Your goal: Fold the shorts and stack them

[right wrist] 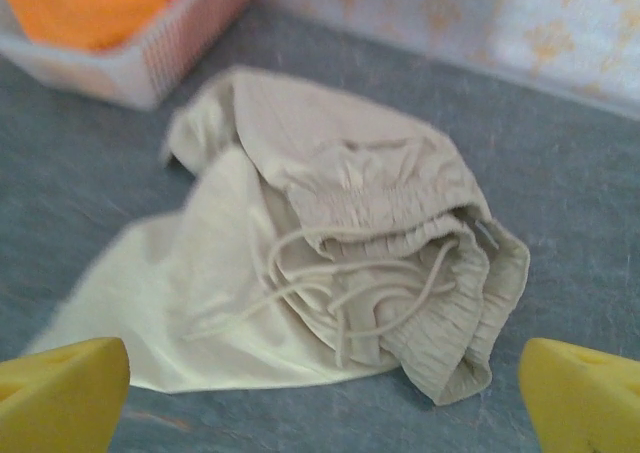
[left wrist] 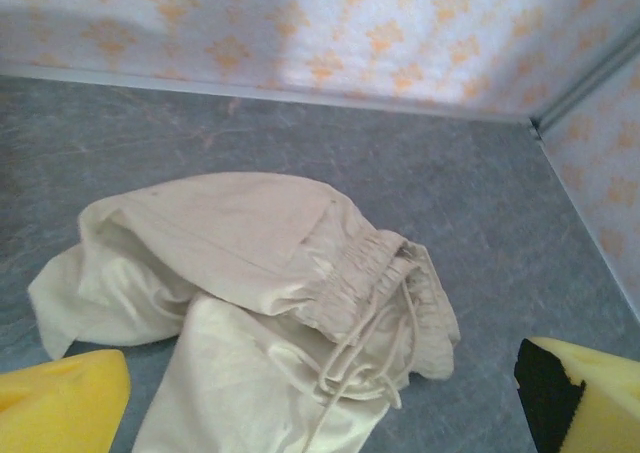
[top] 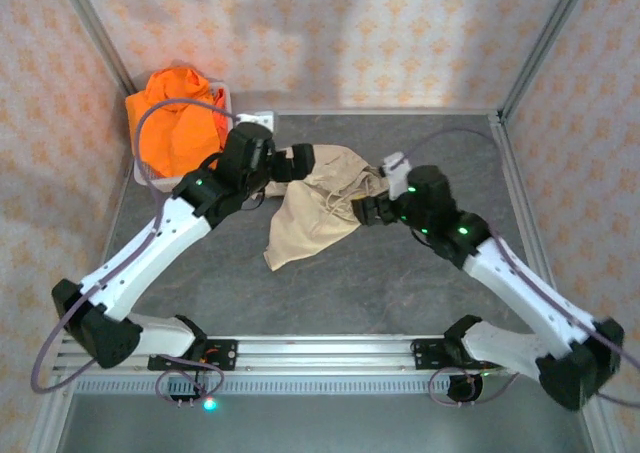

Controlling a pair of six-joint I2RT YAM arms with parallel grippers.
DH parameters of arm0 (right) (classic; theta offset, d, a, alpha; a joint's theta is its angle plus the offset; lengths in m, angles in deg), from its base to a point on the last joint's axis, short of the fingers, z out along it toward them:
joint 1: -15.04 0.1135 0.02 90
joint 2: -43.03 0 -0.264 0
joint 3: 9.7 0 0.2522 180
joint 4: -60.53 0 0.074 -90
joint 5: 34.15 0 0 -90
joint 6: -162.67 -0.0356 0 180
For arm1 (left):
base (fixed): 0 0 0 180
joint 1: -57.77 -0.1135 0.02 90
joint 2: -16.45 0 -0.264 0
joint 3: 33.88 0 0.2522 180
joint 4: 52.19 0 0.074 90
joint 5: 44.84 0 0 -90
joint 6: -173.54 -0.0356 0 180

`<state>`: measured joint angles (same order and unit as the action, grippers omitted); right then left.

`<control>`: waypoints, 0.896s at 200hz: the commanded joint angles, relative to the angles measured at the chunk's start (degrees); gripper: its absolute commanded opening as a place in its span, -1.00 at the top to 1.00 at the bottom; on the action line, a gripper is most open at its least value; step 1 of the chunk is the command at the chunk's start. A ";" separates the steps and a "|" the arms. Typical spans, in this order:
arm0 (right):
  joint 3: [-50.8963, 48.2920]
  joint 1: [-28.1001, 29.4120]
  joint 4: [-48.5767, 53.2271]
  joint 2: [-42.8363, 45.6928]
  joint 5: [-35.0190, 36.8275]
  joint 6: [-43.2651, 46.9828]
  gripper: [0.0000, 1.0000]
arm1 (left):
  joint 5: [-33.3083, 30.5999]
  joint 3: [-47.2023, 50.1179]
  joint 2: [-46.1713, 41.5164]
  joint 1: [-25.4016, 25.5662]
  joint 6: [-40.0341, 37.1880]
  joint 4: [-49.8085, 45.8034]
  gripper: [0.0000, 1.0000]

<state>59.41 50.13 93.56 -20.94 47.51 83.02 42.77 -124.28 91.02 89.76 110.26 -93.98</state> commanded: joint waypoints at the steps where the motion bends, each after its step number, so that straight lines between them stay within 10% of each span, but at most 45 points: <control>1: 3.98 2.33 0.88 -8.61 10.04 4.29 -0.97 | -1.82 8.08 -1.04 -3.52 7.20 3.20 -1.00; 120: 29.12 3.03 9.30 -45.53 13.38 7.48 -0.64 | 0.04 23.06 -10.60 -11.25 13.70 7.64 -1.00; 179: 31.59 0.16 8.17 -46.66 12.17 2.87 0.82 | 0.27 24.27 -8.94 -12.19 15.12 9.02 -1.00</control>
<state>88.68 50.72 100.73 -70.35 59.47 87.85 43.23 -100.26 81.01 78.44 123.66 -87.14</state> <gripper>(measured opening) 0.182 0.998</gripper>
